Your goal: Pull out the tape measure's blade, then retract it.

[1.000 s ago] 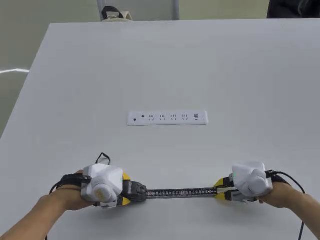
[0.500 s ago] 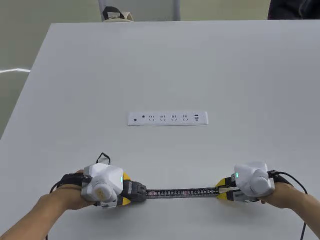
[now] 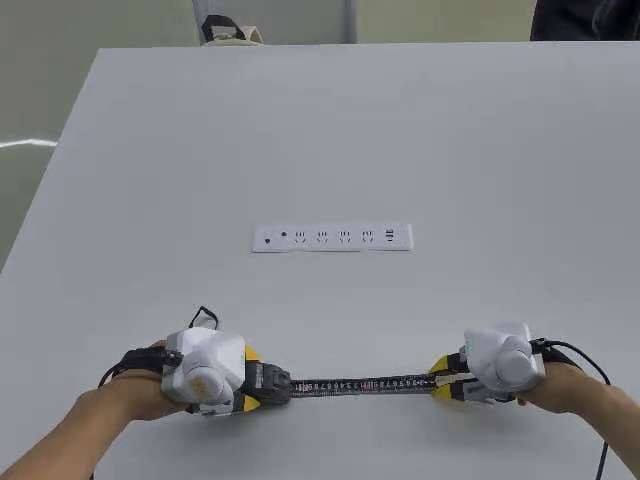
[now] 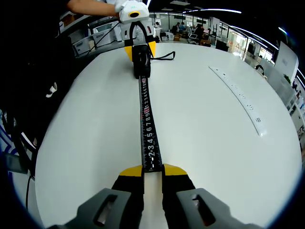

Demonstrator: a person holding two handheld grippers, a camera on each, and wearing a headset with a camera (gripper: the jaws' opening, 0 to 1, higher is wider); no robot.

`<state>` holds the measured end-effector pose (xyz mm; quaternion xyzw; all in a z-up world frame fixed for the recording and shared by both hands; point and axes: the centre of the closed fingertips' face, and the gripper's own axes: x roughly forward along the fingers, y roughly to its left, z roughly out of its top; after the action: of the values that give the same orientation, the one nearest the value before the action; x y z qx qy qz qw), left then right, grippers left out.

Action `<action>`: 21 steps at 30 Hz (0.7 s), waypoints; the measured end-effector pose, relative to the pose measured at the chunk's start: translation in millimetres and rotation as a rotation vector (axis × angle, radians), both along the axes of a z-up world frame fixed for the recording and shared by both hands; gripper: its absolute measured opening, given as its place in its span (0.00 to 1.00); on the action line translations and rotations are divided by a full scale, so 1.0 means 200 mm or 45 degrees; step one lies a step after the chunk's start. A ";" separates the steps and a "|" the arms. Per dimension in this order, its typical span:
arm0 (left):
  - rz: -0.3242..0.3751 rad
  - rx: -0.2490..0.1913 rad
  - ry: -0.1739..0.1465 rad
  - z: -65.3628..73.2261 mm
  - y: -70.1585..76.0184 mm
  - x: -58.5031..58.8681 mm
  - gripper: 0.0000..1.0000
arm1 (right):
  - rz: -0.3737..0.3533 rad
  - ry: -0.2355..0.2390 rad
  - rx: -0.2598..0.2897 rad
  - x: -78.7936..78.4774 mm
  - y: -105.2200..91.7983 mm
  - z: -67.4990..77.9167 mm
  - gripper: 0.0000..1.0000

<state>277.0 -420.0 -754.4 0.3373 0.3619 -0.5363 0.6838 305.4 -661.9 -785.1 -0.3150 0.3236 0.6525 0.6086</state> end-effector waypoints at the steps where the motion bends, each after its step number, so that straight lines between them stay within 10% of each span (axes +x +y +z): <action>1: -0.002 0.001 -0.001 0.00 0.00 0.00 0.30 | 0.003 -0.002 -0.004 0.00 0.00 0.00 0.12; 21: -0.059 0.035 -0.049 -0.01 0.00 0.00 0.32 | 0.023 -0.078 -0.062 0.00 0.00 0.00 0.16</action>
<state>277.0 -419.4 -757.0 0.3652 0.3482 -0.5406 0.6732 304.8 -661.3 -785.7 -0.3525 0.3176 0.6398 0.6046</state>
